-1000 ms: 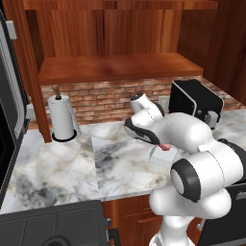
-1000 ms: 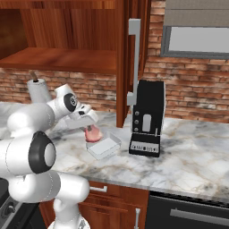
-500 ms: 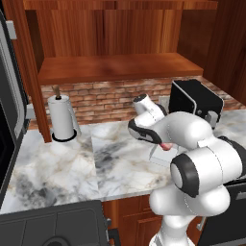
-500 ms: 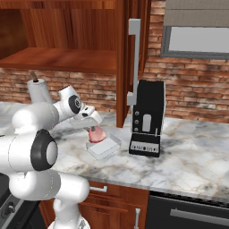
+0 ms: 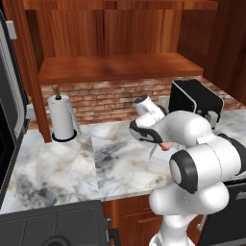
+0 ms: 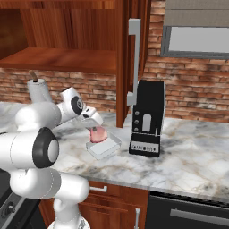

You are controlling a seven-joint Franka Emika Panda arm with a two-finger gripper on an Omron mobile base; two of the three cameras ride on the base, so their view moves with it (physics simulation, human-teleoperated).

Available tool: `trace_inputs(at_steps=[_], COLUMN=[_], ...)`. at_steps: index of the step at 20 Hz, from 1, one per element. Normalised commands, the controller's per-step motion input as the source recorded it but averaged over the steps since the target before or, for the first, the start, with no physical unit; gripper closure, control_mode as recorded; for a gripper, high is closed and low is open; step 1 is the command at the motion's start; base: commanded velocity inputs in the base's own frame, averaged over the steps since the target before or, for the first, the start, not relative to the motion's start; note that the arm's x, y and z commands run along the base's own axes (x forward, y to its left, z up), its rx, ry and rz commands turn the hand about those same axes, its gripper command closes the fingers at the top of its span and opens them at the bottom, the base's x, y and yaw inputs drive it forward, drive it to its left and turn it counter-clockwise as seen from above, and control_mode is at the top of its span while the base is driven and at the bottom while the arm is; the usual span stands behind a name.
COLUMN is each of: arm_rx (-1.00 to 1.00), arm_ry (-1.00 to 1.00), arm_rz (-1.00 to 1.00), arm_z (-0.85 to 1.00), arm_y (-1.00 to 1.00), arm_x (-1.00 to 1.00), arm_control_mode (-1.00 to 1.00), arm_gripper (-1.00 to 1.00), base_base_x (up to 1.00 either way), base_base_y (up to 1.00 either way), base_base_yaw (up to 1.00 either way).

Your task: Retrieve the tupperware from the cabinet, then place the raw meat into the tupperware to avoid contamination.

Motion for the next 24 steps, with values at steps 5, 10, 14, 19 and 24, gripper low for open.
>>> trace_inputs(at_steps=[5, 10, 14, 19, 24], arm_rx=[0.0, 0.0, 0.0, 0.0, 0.0], arm_ry=[-0.06, -0.05, -0.04, -0.04, -0.04], arm_rz=[-0.04, -0.04, -0.04, -0.03, -0.03], arm_z=[-0.08, -0.09, -0.07, -0.05, -0.05], arm_y=[0.0, -0.01, -0.02, -0.04, -0.03], arm_x=[0.05, 0.03, 0.02, 0.04, 0.03], arm_control_mode=[-1.0, -1.0, -1.0, -1.0, -1.0], arm_gripper=[1.0, 1.0, 1.0, 1.0, 1.0], base_base_x=[0.0, 0.0, 0.0, 0.0, 0.0], base_base_y=[0.0, 0.0, 0.0, 0.0, 0.0], base_base_yaw=[0.0, 0.0, 0.0, 0.0, 0.0])
